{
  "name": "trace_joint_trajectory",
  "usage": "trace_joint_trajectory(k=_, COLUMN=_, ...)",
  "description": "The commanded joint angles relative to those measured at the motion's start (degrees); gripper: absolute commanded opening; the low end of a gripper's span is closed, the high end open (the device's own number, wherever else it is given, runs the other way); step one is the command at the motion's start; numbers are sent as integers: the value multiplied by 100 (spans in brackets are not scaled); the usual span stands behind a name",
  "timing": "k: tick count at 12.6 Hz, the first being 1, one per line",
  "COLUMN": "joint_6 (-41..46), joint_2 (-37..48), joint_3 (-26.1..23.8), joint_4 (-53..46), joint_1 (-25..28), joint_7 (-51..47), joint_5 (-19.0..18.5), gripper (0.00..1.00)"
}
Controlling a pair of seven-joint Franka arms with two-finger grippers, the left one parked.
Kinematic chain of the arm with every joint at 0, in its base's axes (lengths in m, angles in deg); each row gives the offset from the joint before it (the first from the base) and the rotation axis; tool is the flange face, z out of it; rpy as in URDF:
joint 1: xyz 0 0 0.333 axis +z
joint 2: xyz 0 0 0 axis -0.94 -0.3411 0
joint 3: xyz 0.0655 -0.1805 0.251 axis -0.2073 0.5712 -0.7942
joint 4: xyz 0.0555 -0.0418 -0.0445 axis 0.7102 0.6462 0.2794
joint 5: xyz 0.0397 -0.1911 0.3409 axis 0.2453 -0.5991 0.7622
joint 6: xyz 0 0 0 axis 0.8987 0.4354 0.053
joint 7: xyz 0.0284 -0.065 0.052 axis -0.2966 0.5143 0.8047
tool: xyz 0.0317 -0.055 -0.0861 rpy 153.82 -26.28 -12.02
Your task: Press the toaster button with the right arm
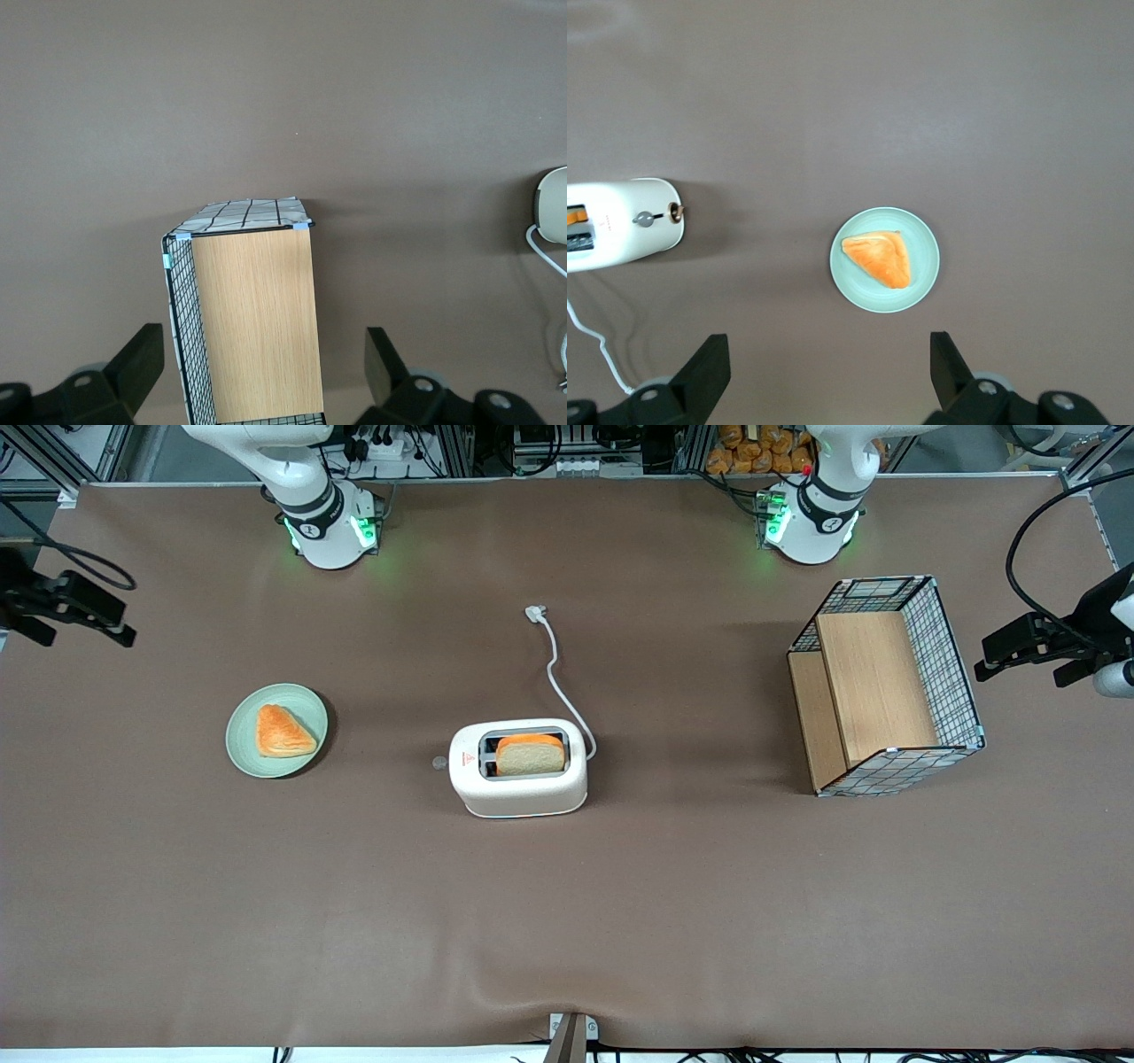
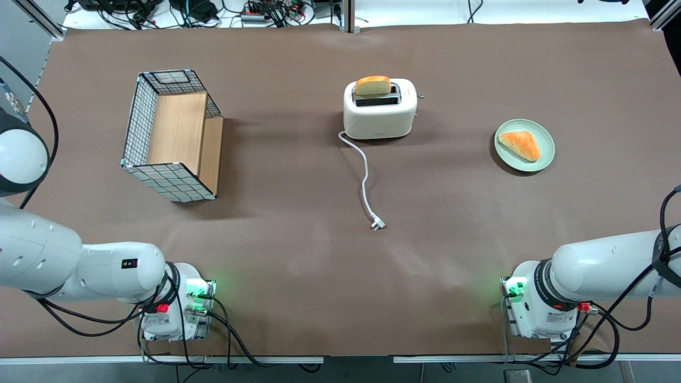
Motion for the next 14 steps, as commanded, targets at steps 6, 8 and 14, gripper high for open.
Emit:
trace_joint_trajectory(k=6, joint_6=-57, joint_2=-52, joint_3=39, joint_4=-71, joint_1=-65, joint_7=323, joint_5=-169, gripper=100)
trace_joint_trajectory(k=8, joint_6=-57, joint_2=-52, joint_3=39, joint_4=-79, joint_1=-47, joint_7=332, joint_5=-178, gripper=100)
trace_joint_trajectory(k=14, joint_6=-48, joint_2=-52, joint_3=30, joint_4=-79, joint_1=-56, joint_7=332, joint_5=-169, gripper=100)
